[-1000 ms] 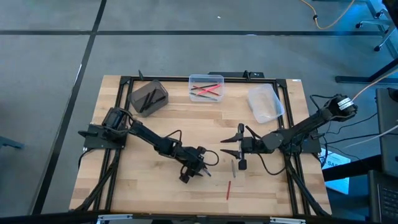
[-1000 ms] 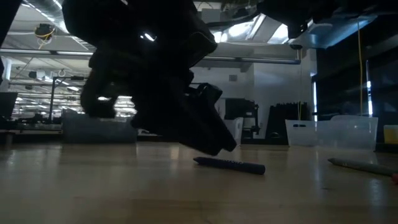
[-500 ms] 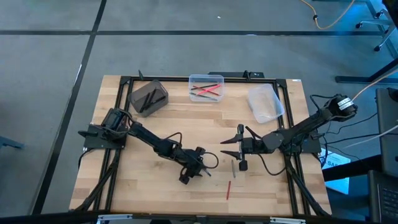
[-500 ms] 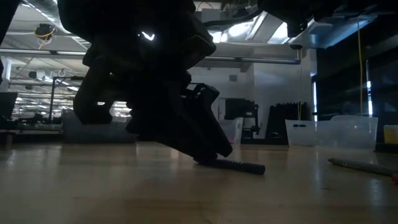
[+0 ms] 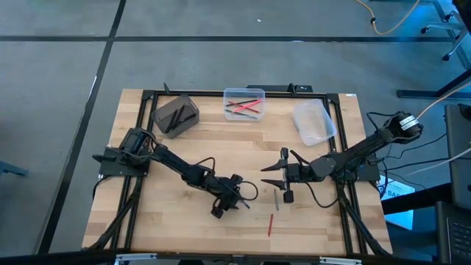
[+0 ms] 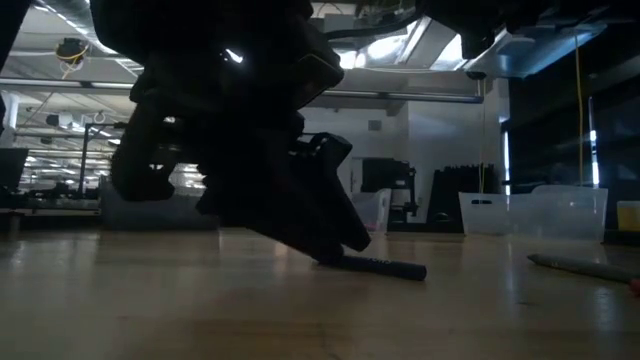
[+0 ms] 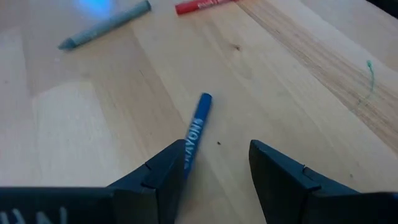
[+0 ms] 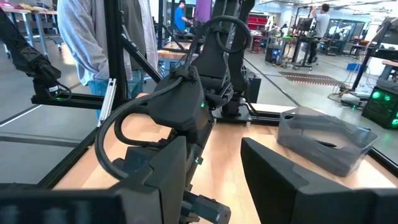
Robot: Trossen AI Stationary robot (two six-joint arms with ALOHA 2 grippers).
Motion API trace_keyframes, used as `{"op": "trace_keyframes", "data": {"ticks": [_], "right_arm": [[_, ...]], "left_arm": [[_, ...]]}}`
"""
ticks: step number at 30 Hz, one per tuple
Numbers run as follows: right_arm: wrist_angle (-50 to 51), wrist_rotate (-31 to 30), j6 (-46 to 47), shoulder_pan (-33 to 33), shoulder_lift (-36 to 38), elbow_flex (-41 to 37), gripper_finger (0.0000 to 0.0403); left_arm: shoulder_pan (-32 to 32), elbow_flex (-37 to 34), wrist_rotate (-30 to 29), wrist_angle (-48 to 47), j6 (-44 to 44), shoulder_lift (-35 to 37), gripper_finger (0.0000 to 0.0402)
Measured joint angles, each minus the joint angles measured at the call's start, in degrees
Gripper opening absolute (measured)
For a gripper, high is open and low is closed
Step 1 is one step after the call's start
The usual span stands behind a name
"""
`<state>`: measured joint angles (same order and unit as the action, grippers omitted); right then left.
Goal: Sort crayons/erasers/pens/pencils in bins
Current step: Put the blue crayon into the right transparent bin
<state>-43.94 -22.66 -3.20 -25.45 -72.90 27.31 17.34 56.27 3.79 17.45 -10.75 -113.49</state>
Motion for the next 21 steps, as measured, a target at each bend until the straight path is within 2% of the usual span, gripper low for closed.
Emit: {"op": "trace_keyframes", "data": {"ticks": [21], "right_arm": [[-0.3,-0.1,-0.2,0.0,0.0,0.0,0.0158]], "left_arm": [[-1.7,0.1,0.4,-2.0,-0.1,-1.1,0.0163]]}}
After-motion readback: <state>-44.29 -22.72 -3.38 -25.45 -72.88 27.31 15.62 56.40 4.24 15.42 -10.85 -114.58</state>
